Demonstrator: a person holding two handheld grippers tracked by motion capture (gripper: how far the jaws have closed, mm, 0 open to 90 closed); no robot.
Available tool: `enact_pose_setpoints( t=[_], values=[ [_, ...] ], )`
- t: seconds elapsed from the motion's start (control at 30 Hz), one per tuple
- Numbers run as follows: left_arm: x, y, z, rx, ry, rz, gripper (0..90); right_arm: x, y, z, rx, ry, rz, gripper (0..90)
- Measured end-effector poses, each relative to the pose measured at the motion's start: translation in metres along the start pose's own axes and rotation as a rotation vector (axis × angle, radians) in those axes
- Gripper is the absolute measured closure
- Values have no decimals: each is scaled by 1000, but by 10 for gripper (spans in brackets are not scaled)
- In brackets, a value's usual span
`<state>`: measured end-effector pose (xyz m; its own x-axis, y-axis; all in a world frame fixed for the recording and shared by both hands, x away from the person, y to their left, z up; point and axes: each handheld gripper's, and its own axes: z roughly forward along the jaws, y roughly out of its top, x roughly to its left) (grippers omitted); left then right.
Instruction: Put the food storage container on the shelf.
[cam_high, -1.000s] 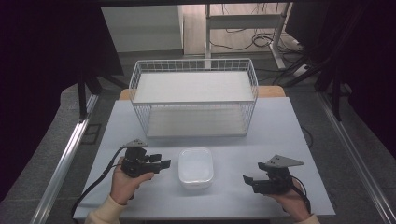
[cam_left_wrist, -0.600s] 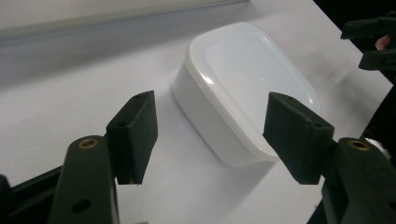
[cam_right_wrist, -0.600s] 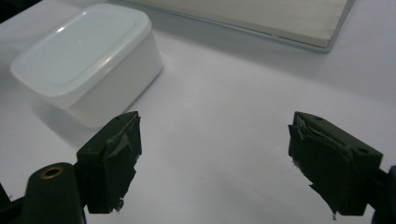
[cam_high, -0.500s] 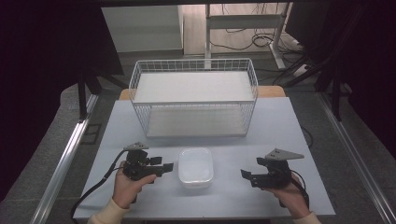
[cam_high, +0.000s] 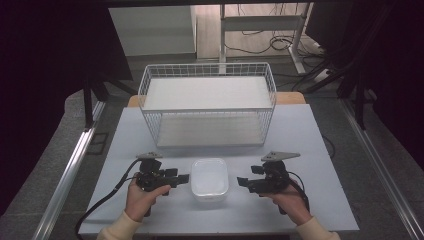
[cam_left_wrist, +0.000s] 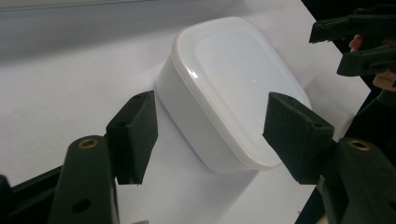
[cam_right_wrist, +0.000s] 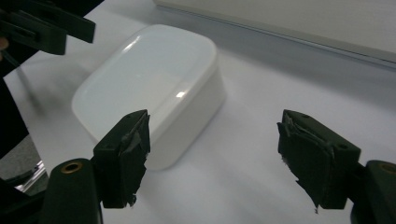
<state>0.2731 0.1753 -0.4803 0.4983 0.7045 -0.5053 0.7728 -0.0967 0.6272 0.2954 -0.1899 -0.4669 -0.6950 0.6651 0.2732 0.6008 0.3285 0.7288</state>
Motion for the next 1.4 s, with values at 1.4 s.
enact_pose_setpoints(
  t=[1.4],
  values=[
    [13,0,43,65,-141,-191,513,0,7,55,88,184,335,591]
  ],
)
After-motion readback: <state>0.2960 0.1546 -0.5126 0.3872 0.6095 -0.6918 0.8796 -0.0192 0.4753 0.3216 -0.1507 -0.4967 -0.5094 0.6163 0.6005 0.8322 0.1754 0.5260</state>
